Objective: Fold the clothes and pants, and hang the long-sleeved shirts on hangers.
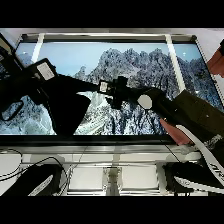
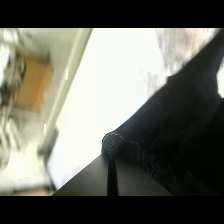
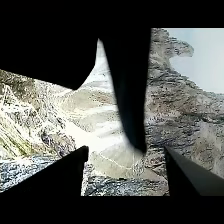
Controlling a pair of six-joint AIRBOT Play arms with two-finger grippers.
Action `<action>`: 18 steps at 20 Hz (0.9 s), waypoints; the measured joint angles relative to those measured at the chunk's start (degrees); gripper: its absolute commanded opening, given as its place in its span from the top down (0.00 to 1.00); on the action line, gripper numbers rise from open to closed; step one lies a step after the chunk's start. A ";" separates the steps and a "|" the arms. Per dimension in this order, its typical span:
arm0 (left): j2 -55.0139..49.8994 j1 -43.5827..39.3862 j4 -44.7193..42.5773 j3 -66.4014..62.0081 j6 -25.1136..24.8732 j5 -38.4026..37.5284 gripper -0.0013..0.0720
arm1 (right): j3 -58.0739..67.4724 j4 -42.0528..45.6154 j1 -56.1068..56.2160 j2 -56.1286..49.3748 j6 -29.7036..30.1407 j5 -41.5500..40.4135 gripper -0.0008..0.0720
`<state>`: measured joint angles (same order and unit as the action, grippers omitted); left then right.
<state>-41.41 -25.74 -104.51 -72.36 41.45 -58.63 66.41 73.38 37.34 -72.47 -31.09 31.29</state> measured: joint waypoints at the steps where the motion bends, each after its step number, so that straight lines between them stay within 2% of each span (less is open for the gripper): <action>1: -0.59 -0.02 1.49 -1.07 -0.83 0.15 0.94 | 0.02 -0.50 -0.24 -0.02 -0.04 0.17 0.24; 3: -1.64 -0.11 3.45 -2.58 -1.92 0.50 0.94 | 0.04 -2.08 -0.52 -0.33 -0.20 1.11 0.24; 5: -2.29 -0.11 4.72 -3.34 -2.51 0.81 0.94 | 0.04 -3.56 -0.68 -0.98 -0.37 1.81 0.19; 13: -2.95 -0.11 6.25 -4.17 -2.62 2.38 0.94 | -1.25 -12.85 1.18 -4.94 -2.40 10.64 0.22; 15: -2.97 -0.11 6.27 -4.22 -2.23 3.39 0.94 | -2.14 -13.99 2.56 -5.99 -2.60 11.82 0.40; 18: -2.97 -0.11 6.05 -4.22 -1.64 4.09 0.94 | -2.84 -15.39 4.00 -7.32 -3.08 13.84 0.96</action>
<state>-44.38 -25.85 -98.45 -76.58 39.81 -54.54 63.57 58.00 41.34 -79.79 -34.17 45.12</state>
